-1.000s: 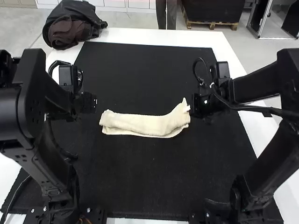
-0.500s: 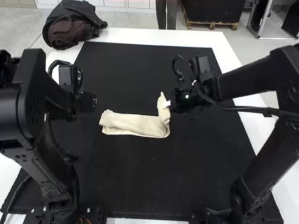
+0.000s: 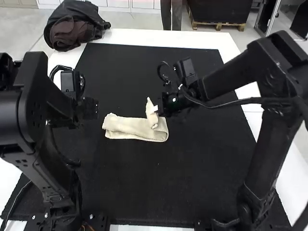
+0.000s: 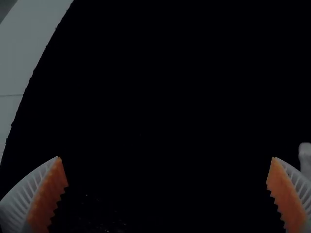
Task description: Fold the towel.
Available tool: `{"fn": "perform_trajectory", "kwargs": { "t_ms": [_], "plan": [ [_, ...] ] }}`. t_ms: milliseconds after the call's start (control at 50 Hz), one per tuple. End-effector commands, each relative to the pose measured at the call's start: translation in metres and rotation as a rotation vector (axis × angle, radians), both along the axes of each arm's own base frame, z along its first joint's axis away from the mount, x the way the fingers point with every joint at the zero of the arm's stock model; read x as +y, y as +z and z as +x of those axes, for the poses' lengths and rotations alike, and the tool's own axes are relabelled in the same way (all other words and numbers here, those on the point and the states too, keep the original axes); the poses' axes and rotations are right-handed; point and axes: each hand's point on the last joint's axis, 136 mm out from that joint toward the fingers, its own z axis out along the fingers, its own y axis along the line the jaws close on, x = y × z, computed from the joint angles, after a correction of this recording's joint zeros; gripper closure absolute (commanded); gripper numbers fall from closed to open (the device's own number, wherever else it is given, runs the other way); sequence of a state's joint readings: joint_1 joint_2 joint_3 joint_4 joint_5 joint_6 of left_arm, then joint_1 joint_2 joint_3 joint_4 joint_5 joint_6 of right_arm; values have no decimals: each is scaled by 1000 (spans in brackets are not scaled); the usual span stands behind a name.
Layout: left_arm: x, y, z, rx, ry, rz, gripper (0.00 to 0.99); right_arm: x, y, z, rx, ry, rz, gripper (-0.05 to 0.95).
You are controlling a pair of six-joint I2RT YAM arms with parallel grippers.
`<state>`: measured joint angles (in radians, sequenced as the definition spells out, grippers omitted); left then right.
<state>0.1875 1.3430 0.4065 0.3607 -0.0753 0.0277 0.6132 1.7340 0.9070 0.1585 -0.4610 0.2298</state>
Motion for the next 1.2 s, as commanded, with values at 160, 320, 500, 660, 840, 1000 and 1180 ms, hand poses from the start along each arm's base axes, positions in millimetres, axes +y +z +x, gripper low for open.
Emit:
{"fn": "perform_trajectory", "kwargs": {
  "t_ms": [160,320,500,660,840,1000,1180],
  "plan": [
    [3,6,1,-28,28,-9,33,49,15,3,-25,73,52,923],
    [7,5,0,-28,40,-13,33,72,12,2,-23,107,57,923],
    [10,6,0,-33,46,-14,33,95,13,1,-32,139,67,923],
    [12,5,-2,-28,54,-16,33,109,8,1,-28,158,70,923],
    [21,5,-4,-30,77,-16,33,128,4,0,-24,180,76,923],
    [28,5,-6,-30,96,-17,33,142,4,3,-32,190,87,923],
    [29,6,-5,-35,99,-16,33,153,5,12,-40,189,101,921]
  ]
}}
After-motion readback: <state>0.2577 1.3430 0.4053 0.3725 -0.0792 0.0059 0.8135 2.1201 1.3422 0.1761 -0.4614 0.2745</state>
